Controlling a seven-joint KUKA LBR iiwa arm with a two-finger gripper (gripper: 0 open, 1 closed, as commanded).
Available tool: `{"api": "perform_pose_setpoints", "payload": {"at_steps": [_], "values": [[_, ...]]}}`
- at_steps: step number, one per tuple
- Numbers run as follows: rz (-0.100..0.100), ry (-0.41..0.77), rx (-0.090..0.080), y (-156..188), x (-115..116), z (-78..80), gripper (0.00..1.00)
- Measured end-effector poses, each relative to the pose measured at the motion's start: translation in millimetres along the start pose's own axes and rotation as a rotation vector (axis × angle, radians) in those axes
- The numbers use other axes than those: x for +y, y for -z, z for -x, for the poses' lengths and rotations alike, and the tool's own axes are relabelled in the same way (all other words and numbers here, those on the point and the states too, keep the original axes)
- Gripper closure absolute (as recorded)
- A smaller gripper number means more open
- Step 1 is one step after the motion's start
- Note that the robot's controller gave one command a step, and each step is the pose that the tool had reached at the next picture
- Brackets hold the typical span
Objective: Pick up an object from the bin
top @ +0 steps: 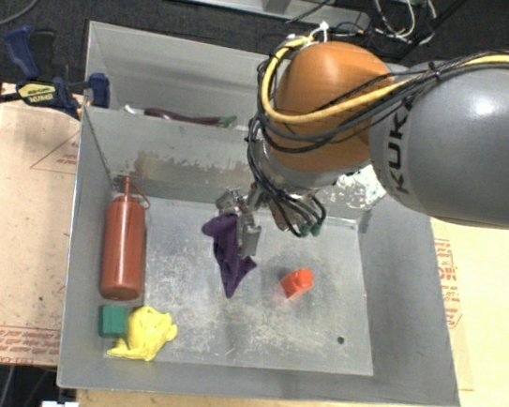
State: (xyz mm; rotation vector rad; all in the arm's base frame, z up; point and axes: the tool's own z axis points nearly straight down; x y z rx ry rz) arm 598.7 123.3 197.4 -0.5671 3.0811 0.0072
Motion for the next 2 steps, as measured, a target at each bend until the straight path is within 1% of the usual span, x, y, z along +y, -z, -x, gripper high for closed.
{"api": "perform_pose_setpoints", "payload": {"at_steps": [1,2], "values": [[0.0,0.0,0.001,0,0,-0.1,1.0],[-0.001,-0.057,-0.008,150,-21,-3.5,1.0]]}}
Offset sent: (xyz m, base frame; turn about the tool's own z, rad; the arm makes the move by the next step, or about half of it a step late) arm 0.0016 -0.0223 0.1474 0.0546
